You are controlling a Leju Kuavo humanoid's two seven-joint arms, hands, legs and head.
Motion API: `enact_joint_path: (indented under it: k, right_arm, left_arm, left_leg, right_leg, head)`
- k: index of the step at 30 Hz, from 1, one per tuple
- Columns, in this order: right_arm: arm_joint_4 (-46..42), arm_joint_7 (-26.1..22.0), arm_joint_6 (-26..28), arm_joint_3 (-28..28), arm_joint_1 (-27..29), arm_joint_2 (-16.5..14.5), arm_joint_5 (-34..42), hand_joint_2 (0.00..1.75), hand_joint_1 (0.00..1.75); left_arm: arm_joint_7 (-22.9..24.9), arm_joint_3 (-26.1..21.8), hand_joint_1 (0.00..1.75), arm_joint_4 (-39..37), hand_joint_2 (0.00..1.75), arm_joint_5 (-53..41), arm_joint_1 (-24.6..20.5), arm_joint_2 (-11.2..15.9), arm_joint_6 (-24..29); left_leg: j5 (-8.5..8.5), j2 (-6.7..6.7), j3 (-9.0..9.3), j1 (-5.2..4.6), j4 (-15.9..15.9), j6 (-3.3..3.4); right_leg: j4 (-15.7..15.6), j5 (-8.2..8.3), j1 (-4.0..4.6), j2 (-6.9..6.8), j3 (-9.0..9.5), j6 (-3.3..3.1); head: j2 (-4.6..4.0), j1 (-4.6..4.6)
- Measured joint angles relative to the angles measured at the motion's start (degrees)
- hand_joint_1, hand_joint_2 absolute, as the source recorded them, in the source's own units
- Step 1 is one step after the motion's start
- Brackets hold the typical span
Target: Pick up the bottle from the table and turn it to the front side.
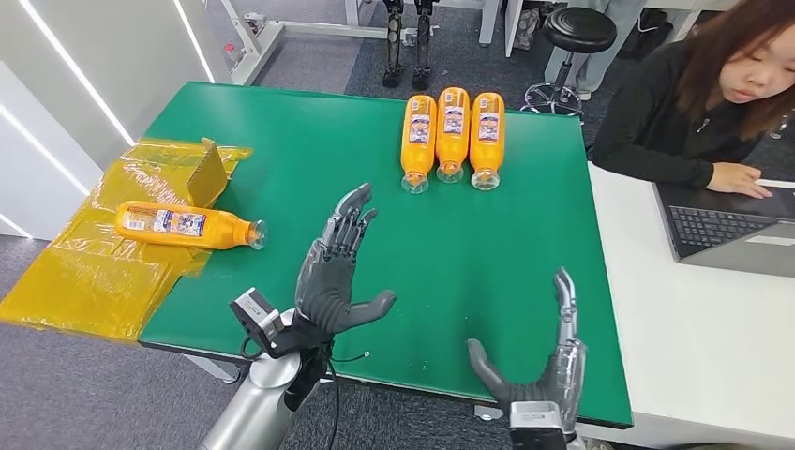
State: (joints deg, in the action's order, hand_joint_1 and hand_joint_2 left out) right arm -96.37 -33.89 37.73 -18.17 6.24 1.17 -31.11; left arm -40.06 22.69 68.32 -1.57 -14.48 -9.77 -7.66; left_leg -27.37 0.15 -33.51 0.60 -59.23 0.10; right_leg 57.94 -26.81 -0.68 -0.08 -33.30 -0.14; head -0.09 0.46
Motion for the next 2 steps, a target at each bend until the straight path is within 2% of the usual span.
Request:
enact_joint_path:
  k: [2]
  right_arm:
    - [-0.55,-0.22,-0.48,1.83,0.11,0.01,0.01,1.75,0.0]
  left_arm:
    - [-0.07,0.0,0.0,0.7,1.75,-0.18,-0.1,-0.3,0.16]
  left_leg:
    - [0.0,0.0,0.0,0.0,0.0,0.0]
  right_leg:
    - [0.0,0.0,0.0,0.0,0.0,0.0]
  head:
    - [0.0,0.0]
